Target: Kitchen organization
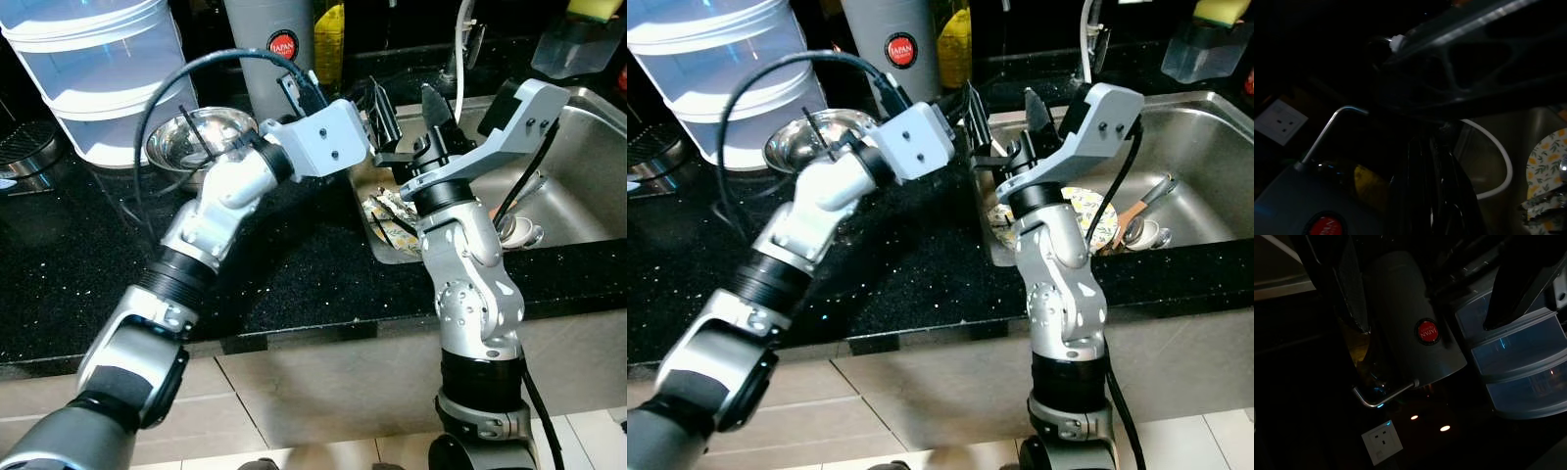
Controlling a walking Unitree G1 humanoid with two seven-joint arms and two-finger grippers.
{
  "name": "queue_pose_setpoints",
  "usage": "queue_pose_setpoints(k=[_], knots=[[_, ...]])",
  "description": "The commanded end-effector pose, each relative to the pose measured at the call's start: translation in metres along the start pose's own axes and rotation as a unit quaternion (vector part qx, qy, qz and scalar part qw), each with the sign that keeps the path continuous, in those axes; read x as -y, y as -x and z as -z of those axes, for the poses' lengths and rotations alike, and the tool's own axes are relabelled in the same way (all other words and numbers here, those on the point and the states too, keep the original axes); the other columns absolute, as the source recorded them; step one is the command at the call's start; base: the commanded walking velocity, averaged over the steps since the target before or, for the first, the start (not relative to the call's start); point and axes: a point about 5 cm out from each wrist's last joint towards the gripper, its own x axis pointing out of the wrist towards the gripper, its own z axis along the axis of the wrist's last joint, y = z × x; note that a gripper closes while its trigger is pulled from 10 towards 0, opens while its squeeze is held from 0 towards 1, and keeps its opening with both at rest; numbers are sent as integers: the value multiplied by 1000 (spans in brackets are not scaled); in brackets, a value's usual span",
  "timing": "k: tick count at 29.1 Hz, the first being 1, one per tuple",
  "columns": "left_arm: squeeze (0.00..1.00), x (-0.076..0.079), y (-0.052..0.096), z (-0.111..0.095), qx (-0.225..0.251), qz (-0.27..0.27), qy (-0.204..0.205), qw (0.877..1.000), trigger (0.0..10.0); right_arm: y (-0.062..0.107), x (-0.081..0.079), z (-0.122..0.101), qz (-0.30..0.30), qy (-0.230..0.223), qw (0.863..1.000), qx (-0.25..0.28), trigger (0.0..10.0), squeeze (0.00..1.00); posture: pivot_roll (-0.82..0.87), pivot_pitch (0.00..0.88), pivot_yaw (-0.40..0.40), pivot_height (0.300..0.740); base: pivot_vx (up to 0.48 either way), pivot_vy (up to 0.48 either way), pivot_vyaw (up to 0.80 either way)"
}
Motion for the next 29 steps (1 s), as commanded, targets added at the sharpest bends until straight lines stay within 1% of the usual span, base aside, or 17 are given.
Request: queue_pose_setpoints(k=[1,2,5,7,8,10,14,15,16,17,25,29], knots=[[0,5,-1,2,-4,6,22,1000,10000,-3,-7,-1,-15,4,1000,6,10000,0,20,47,102,740,0,0,0],[0,5,-2,3,-6,6,33,999,10000,-3,-8,-1,-18,9,1000,5,10000,0,19,47,103,740,0,0,0],[0,7,-2,4,-6,9,43,999,10000,-3,-8,0,-20,13,1000,3,10000,0,16,46,100,740,0,0,0],[0,8,-2,4,-3,11,61,998,10000,-4,-6,2,-22,31,999,-4,10000,0,16,48,97,740,0,0,0],[0,8,-2,4,-3,11,61,998,10000,-4,-6,2,-22,31,999,-4,10000,0,16,48,97,740,0,0,0],[0,10,-2,3,-1,15,70,997,10000,-4,-4,6,-25,49,998,-14,10000,0,13,51,92,740,0,0,0],[0,11,-3,3,2,18,73,997,10000,-4,-4,7,-26,61,998,-18,10000,0,10,51,89,740,0,0,0],[0,11,-3,3,2,19,74,997,10000,-4,-3,8,-27,66,997,-19,9843,0,10,51,89,740,0,0,0],[0,11,-3,3,2,20,76,997,10000,-4,-3,8,-26,70,997,-19,3843,0,9,50,88,740,0,0,0],[0,12,-3,3,2,22,77,997,10000,-5,-2,8,-26,71,997,-19,0,0,10,49,87,740,0,0,0],[0,13,-1,4,2,31,79,996,10000,-6,-1,8,-26,70,997,-13,0,0,14,45,87,740,0,0,0],[0,11,-1,3,4,22,70,997,10000,-6,-3,8,-33,60,998,-12,0,0,16,43,85,740,0,0,0]])
